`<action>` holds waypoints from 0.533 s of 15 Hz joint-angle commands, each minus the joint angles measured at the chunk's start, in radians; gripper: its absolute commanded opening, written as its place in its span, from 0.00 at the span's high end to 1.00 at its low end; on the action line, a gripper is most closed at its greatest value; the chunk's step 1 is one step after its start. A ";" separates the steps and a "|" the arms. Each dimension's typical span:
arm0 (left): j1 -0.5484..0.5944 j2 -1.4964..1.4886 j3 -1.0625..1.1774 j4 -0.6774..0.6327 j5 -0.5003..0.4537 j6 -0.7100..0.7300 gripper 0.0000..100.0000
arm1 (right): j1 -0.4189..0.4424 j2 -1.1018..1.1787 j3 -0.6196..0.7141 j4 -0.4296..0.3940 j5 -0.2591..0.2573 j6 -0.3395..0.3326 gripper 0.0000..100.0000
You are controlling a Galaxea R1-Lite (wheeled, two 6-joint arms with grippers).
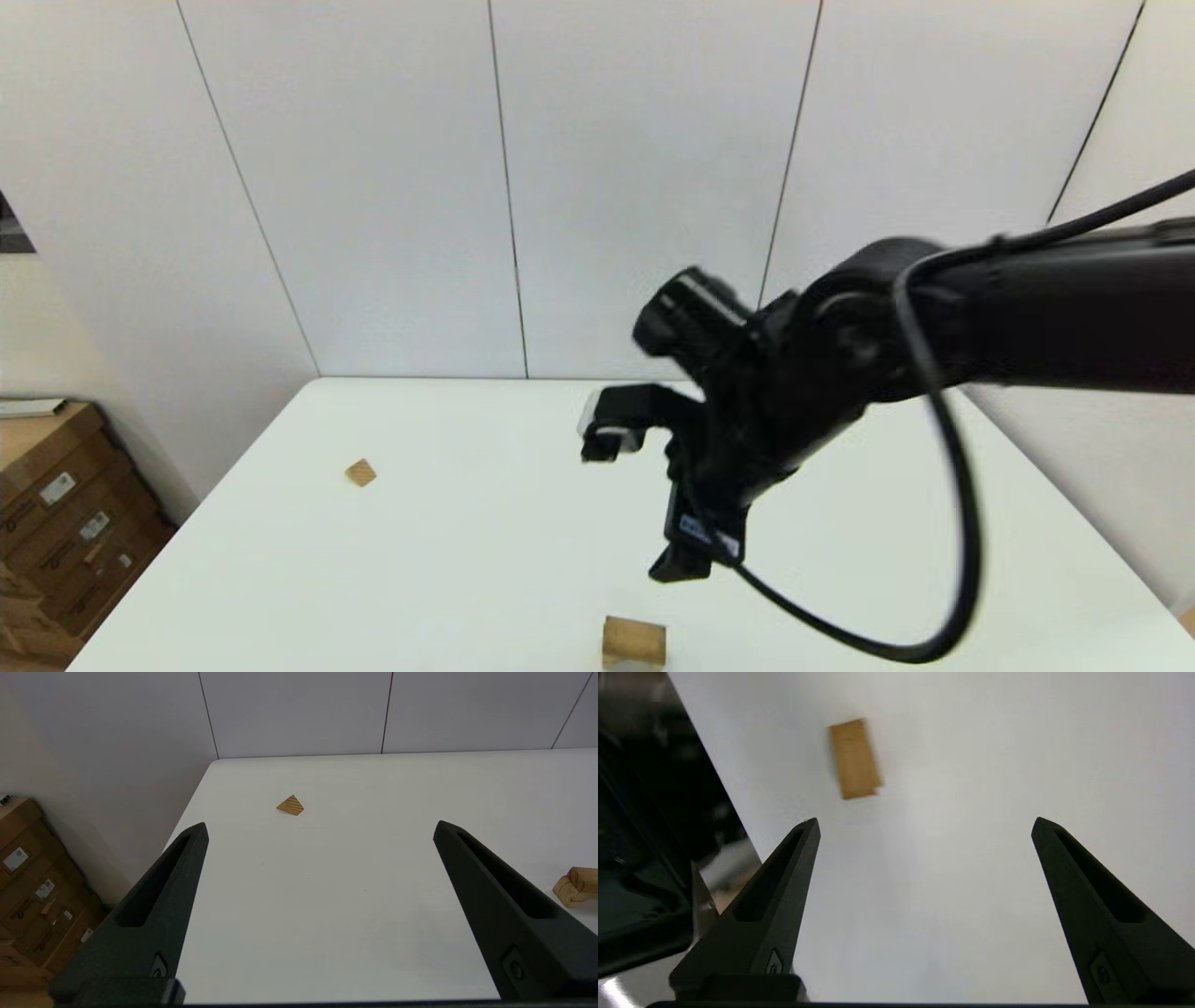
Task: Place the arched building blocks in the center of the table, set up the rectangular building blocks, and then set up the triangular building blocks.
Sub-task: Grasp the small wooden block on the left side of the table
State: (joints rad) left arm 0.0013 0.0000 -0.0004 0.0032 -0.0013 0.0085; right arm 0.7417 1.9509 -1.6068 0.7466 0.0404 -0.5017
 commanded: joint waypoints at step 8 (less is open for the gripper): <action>0.000 0.002 0.000 0.000 0.000 0.001 0.00 | -0.579 -1.394 0.636 0.000 -0.157 0.334 0.00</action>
State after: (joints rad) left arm 0.0013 0.0000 -0.0004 0.0032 -0.0019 0.0085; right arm 0.4217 1.0270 -1.2379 0.7451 -0.1149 -0.2577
